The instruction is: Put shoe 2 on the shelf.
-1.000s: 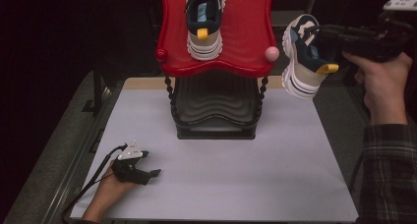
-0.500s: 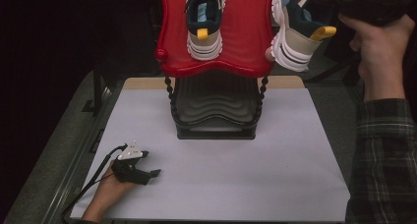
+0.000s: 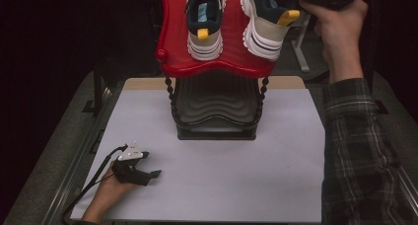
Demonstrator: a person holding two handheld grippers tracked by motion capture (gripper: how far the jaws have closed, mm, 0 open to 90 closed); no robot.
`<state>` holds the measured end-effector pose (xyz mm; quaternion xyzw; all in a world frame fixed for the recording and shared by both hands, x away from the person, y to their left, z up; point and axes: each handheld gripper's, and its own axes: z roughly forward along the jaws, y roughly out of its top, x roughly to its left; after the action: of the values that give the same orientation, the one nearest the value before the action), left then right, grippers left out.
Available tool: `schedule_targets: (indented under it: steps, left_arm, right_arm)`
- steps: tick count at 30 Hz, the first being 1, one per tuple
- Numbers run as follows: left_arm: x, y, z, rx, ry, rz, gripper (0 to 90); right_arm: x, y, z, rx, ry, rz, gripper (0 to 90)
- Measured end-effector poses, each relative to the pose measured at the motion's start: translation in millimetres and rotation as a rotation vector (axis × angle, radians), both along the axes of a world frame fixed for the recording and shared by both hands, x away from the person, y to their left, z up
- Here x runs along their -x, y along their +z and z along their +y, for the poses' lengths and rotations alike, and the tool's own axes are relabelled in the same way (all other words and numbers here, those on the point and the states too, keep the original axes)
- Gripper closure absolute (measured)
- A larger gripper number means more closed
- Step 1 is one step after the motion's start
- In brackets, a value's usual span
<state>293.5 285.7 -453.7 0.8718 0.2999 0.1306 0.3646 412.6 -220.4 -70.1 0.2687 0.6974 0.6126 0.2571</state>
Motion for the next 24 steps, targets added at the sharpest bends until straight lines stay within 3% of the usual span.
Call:
schedule_targets:
  steps: [6, 11, 18, 24]
  left_arm:
    - [-0.3, 0.0, 0.1, 0.0, -0.001, 0.001, 14.1]
    - [-0.1, 0.0, 0.1, 0.001, 0.0, 0.0, 14.1]
    - [-0.2, 0.1, 0.1, 0.0, 0.0, 0.001, 14.1]
    - [-0.4, 0.1, 0.2, 0.0, -0.002, 0.001, 14.1]
  right_arm:
    - [-15.1, 2.2, 15.8, 0.004, 0.006, -0.009, 71.9]
    - [-24.6, 2.0, 26.7, 0.027, -0.033, -0.023, 71.9]
    - [-25.9, -2.2, 34.7, 0.049, -0.046, -0.033, 71.5]
    - [-24.0, -8.9, 44.8, 0.082, -0.028, -0.015, 69.9]
